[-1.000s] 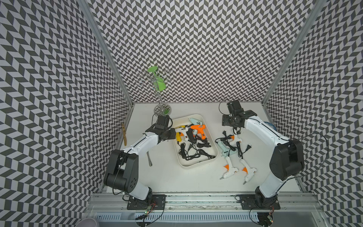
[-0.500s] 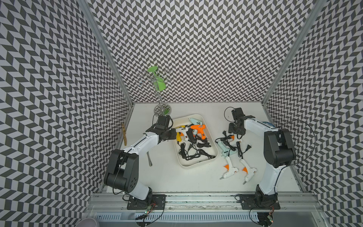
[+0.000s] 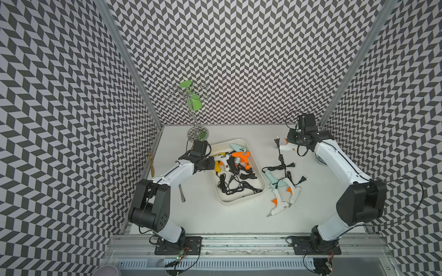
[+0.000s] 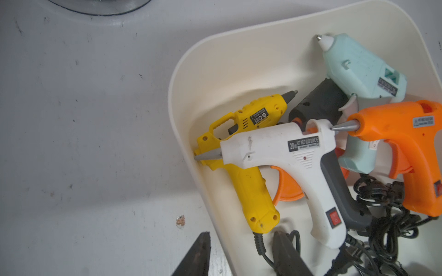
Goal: Put the hot melt glue gun into the storage box
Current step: Pick up the hot melt adhesive gun from the center of the board.
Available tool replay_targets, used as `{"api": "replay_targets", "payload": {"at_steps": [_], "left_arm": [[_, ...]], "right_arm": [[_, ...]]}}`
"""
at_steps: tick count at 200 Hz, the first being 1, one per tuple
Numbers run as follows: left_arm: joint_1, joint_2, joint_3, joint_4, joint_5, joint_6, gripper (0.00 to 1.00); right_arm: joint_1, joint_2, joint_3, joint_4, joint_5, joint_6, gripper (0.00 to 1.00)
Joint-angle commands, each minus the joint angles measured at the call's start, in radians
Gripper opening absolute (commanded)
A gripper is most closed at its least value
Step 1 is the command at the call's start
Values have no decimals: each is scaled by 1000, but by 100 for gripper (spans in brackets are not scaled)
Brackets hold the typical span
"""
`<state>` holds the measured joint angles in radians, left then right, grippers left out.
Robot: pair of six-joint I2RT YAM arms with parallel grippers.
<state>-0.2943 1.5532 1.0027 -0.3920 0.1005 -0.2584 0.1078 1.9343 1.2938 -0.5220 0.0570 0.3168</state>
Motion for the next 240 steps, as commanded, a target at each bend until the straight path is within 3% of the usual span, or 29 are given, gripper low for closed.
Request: {"api": "replay_targets", "payload": {"at_steps": [1, 54, 90, 125, 157, 199, 240], "left_arm": [[-5, 12, 30, -16, -3, 10, 47], [-5, 12, 31, -13, -4, 3, 47], [-5, 14, 30, -11, -4, 0, 47], [-4, 16, 27, -11, -5, -7, 47], [-5, 14, 24, -10, -3, -8, 47], [-5, 24, 36, -15, -1, -7, 47], [-5, 23, 39, -16, -6, -2, 47]], "right_arm": [[-2, 28, -34, 13, -23, 1, 33], [-2, 20, -92, 35, -33, 7, 39], [1, -5, -117, 56, -34, 5, 22], [18, -55, -122, 24, -14, 26, 48], [21, -108, -166, 21, 4, 55, 51], [20, -118, -194, 22, 24, 56, 46], [21, -106, -215, 42, 3, 49, 27]]}}
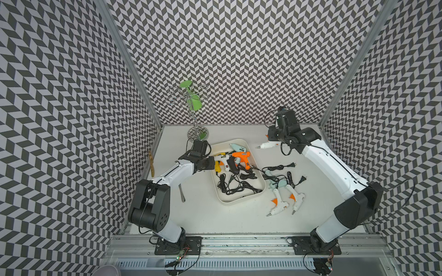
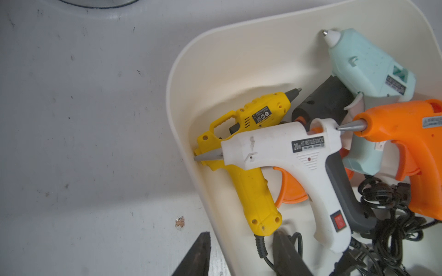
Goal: Put the hot melt glue gun into the storage box
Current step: Pick up the hot melt adhesive gun from the center of the board, then place the hot melt adhesive gun in the storage box.
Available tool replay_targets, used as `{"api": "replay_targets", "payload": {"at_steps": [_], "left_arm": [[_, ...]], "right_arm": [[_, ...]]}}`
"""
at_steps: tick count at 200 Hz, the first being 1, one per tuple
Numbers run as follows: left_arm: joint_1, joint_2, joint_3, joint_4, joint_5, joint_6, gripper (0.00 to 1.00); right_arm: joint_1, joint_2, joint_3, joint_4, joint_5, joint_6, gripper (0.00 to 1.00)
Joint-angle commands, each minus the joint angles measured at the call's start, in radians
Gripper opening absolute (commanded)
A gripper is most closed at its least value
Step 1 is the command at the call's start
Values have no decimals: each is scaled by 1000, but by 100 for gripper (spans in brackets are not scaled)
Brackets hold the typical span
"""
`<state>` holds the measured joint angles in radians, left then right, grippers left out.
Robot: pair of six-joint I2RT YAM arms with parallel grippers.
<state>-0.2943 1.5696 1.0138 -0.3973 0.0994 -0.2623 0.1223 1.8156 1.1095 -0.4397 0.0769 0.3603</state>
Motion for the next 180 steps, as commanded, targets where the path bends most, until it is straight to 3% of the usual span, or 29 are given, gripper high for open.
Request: {"api": "replay_targets", "payload": {"at_steps": [1, 27, 41, 61, 119, 180], "left_arm": [[-4, 6, 27, -11, -5, 1, 47], [-5, 6, 25, -11, -6, 1, 47], [-5, 3, 22, -11, -8, 0, 47], [-5, 0, 15, -8, -13, -1, 47], [-5, -3, 22, -6, -15, 1, 47], [-5, -6, 28, -3, -10, 3, 47]], "right_arm": [[6, 14, -30, -40, -19, 5, 27], [6, 22, -27, -37, -27, -1, 20], [5, 22, -22, -47, -30, -3, 9], [7, -17, -5, -66, -22, 5, 2], [27, -198, 211, -171, 71, 4, 1], [76, -208, 442, -279, 138, -27, 1]]}}
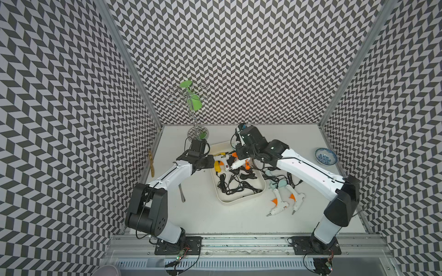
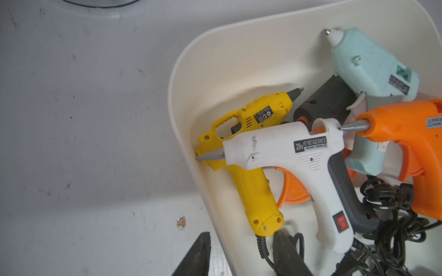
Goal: Put the hot melt glue gun into the storage box
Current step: Place the hot melt adhesive gun in the storage box.
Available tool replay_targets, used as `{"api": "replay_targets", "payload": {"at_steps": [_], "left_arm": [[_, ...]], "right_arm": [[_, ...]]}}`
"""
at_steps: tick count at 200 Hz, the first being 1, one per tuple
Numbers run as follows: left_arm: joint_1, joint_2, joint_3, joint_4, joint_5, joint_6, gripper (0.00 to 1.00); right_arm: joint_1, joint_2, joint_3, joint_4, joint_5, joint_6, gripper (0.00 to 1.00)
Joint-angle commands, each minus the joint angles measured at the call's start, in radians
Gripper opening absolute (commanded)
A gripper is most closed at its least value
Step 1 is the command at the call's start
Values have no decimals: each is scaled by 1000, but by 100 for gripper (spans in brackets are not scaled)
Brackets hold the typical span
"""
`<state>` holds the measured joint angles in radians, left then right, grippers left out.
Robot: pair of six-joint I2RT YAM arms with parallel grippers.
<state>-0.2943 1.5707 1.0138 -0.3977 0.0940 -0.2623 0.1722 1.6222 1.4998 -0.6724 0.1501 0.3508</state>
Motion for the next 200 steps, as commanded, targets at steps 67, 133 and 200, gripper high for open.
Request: {"api": "replay_targets", "payload": {"at_steps": [67, 133, 200], "left_arm": [[-5, -30, 10, 2, -4, -1, 47], [-3, -38, 5, 3, -3, -6, 47], [22, -81, -7, 11, 5, -26, 47]], "right_arm": [[101, -42, 130, -33, 187, -62, 1], [426, -6, 196, -26, 44, -27, 1], [650, 201, 182, 41, 74, -36, 1]]}}
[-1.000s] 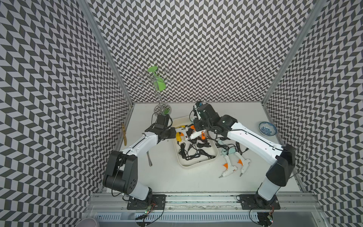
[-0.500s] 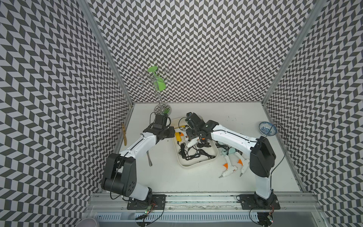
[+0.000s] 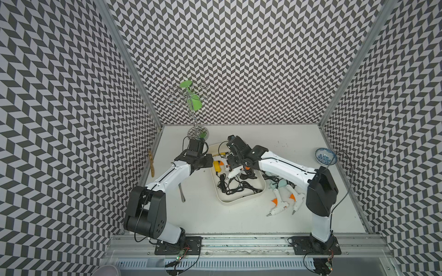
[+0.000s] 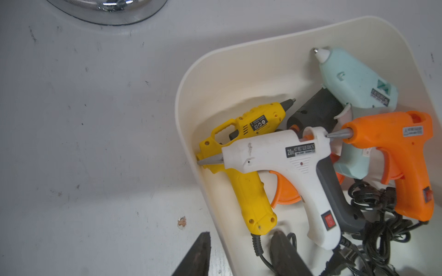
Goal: Put the hot melt glue gun into the storage box
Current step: Place the hot melt adhesive gun in the storage box.
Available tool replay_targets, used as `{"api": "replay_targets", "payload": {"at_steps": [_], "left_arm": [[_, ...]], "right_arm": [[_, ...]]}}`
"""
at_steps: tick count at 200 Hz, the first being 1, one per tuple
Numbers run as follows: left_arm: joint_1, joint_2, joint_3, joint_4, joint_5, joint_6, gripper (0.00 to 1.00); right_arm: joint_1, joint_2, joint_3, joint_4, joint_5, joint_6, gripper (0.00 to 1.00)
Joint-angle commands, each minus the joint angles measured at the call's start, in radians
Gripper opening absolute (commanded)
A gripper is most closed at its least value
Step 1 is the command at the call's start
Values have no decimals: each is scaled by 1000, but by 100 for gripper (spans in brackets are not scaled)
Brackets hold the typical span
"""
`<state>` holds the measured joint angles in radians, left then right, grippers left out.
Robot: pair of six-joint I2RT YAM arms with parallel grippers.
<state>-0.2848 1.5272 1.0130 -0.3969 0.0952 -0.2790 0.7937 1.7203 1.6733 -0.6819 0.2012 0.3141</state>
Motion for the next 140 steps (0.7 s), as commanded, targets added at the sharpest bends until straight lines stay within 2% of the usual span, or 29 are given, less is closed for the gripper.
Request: {"api": "replay_targets", "payload": {"at_steps": [1, 36, 92, 140], "left_arm": [[13, -38, -7, 10, 4, -9, 47], [19, -58, -16, 4, 4, -11, 47], [58, -85, -31, 1, 29, -18, 47], [99, -91, -39, 4, 61, -25, 47]], "right_arm": [[30, 107, 11, 51, 24, 1, 1], [61, 221, 16, 102, 76, -52, 1], [107, 303, 31, 169, 99, -114, 1], [164, 378, 47, 202, 174, -167, 1]]}}
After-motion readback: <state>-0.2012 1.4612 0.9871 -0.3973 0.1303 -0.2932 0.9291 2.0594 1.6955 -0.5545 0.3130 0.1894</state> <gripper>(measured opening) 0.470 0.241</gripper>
